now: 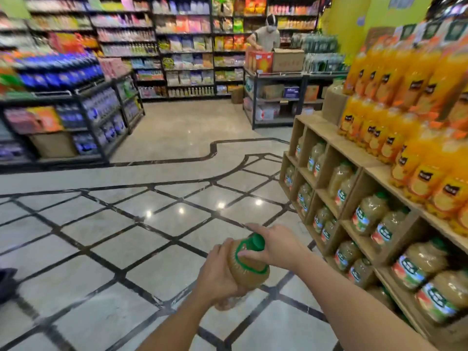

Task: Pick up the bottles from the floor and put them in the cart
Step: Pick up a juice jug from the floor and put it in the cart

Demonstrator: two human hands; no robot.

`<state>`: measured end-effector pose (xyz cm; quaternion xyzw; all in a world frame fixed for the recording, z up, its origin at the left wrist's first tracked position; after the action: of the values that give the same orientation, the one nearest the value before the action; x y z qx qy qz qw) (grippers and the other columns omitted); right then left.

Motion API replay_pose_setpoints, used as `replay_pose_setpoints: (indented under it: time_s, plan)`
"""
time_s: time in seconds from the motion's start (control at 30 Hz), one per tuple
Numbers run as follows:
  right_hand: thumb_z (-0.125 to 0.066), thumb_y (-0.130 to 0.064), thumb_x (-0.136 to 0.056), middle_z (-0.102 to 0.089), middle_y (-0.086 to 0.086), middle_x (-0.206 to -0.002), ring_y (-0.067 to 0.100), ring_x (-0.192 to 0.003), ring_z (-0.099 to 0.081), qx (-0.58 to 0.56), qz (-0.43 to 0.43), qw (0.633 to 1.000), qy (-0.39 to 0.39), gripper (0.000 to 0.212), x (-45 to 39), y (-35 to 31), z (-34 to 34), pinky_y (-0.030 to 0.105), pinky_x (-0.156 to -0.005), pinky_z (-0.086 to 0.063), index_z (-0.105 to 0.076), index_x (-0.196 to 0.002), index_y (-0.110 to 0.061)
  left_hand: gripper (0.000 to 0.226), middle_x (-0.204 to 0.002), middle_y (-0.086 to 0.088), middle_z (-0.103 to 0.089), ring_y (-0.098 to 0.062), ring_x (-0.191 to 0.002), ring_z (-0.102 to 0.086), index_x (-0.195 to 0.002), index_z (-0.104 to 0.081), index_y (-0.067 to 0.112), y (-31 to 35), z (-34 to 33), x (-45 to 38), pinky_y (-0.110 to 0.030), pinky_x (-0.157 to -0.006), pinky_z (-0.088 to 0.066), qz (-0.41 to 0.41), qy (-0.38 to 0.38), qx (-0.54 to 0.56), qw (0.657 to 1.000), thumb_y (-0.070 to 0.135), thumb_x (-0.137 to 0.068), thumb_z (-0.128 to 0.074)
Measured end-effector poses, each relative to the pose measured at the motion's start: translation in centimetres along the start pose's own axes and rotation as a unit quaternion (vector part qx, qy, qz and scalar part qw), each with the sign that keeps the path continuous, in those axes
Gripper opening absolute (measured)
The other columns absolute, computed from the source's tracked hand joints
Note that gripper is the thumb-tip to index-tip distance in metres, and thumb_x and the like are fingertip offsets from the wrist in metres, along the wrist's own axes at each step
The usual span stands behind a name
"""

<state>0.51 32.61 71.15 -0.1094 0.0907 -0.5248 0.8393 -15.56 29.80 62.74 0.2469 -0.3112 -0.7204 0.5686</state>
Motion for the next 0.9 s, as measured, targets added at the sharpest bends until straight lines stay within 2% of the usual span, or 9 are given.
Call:
replay_pose_setpoints:
  time_s: [0.07, 0.17, 0.23, 0.37, 0.47, 0.53, 0.6, 0.73, 0.9]
  plan:
    - [-0.035, -0.097, -0.066, -0.062, -0.006, -0.085, 0.016, -0.080, -0.059, -0.020, 0.028, 0.999, 0.003, 0.095, -1.8, -3.1, 4.6, 0.034, -0.074, -0.054, -0.043, -0.141, -0.039, 0.095, -0.115, 0.026, -0.040, 0.003, -0.107, -0.048, -0.110, -0.023, 0.067, 2.8, 5.5, 0.3, -0.018, -0.084, -0.048, -0.012, 0.029, 0.002, 1.000, 0.057, -0.043, -0.090]
    - [-0.049, -0.091, -0.068, -0.062, -0.001, -0.096, 0.014, -0.085, -0.056, -0.053, 0.071, 0.996, 0.008, 0.088, -3.8, -7.9, 10.3, 0.029, -0.072, -0.050, -0.049, -0.140, -0.040, 0.094, -0.112, 0.025, -0.042, 0.002, -0.104, -0.050, -0.107, -0.028, 0.074, 5.9, 12.6, 1.7, -0.015, -0.078, -0.047, -0.006, 0.085, -0.010, 0.996, 0.048, -0.043, -0.092]
    - [-0.061, -0.082, -0.071, -0.061, 0.000, -0.100, 0.012, -0.088, -0.052, -0.078, 0.108, 0.991, 0.005, 0.082, -4.8, -11.3, 13.0, 0.027, -0.071, -0.046, -0.051, -0.139, -0.038, 0.092, -0.112, 0.024, -0.047, 0.002, -0.104, -0.053, -0.110, -0.034, 0.072, 6.9, 16.3, 3.1, -0.021, -0.080, -0.052, 0.010, 0.123, -0.020, 0.992, 0.050, -0.041, -0.091]
    - [-0.067, -0.074, -0.074, -0.068, 0.004, -0.116, 0.021, -0.105, -0.060, -0.093, 0.185, 0.978, 0.002, 0.078, -6.1, -18.3, 15.4, 0.036, -0.087, -0.053, -0.053, -0.140, -0.034, 0.104, -0.117, 0.027, -0.051, 0.002, -0.106, -0.052, -0.127, -0.039, 0.059, 7.5, 22.3, 7.4, -0.015, -0.082, -0.047, 0.043, 0.198, -0.051, 0.978, 0.063, -0.035, -0.087]
    - [-0.071, -0.070, -0.073, -0.071, 0.003, -0.114, 0.022, -0.103, -0.062, -0.108, 0.247, 0.963, 0.017, 0.077, -6.1, -23.8, 15.4, 0.031, -0.084, -0.049, -0.059, -0.136, -0.029, 0.107, -0.118, 0.014, -0.053, -0.007, -0.108, -0.052, -0.130, -0.041, 0.042, 6.3, 25.3, 11.7, -0.023, -0.084, -0.046, 0.103, 0.229, -0.079, 0.965, 0.065, -0.036, -0.087]
    - [-0.073, -0.070, -0.072, -0.072, 0.004, -0.115, 0.022, -0.103, -0.063, -0.118, 0.276, 0.954, -0.001, 0.077, -5.7, -27.7, 14.3, 0.033, -0.087, -0.051, -0.060, -0.135, -0.027, 0.105, -0.117, 0.012, -0.056, -0.007, -0.108, -0.053, -0.129, -0.046, 0.036, 5.0, 27.0, 15.2, -0.025, -0.087, -0.048, 0.134, 0.251, -0.096, 0.954, 0.068, -0.036, -0.085]
    - [-0.072, -0.071, -0.072, -0.071, 0.004, -0.117, 0.023, -0.105, -0.063, -0.116, 0.304, 0.945, -0.018, 0.079, -5.1, -31.8, 12.8, 0.036, -0.090, -0.052, -0.059, -0.136, -0.026, 0.116, -0.121, 0.009, -0.056, -0.009, -0.111, -0.052, -0.138, -0.046, 0.028, 3.5, 28.4, 19.0, -0.028, -0.093, -0.048, 0.176, 0.261, -0.100, 0.944, 0.068, -0.035, -0.083]
    - [-0.070, -0.071, -0.074, -0.069, 0.006, -0.118, 0.022, -0.105, -0.062, -0.123, 0.346, 0.928, -0.056, 0.076, -3.4, -40.3, 9.5, 0.037, -0.088, -0.054, -0.059, -0.134, -0.027, 0.104, -0.117, 0.005, -0.062, -0.015, -0.109, -0.060, -0.130, -0.052, 0.028, 0.7, 31.2, 27.4, -0.040, -0.095, -0.052, 0.221, 0.288, -0.091, 0.927, 0.059, -0.036, -0.083]
    - [-0.073, -0.063, -0.076, -0.073, 0.004, -0.107, 0.020, -0.098, -0.064, -0.148, 0.412, 0.896, -0.074, 0.061, 0.8, -51.4, 6.3, 0.031, -0.079, -0.052, -0.068, -0.122, -0.023, 0.110, -0.123, 0.005, -0.057, -0.015, -0.114, -0.054, -0.135, -0.051, 0.025, -2.6, 33.9, 39.2, -0.031, -0.097, -0.045, 0.274, 0.356, -0.094, 0.888, 0.059, -0.036, -0.085]
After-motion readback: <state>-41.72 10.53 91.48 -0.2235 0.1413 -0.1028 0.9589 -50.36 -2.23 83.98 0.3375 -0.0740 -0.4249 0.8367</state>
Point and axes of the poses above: each hand's wrist, its own x-axis away from the middle knuckle, its own z-axis out of the back of the hand, y = z × x, the point moved 6 cm from there along -x, towards the middle knuckle
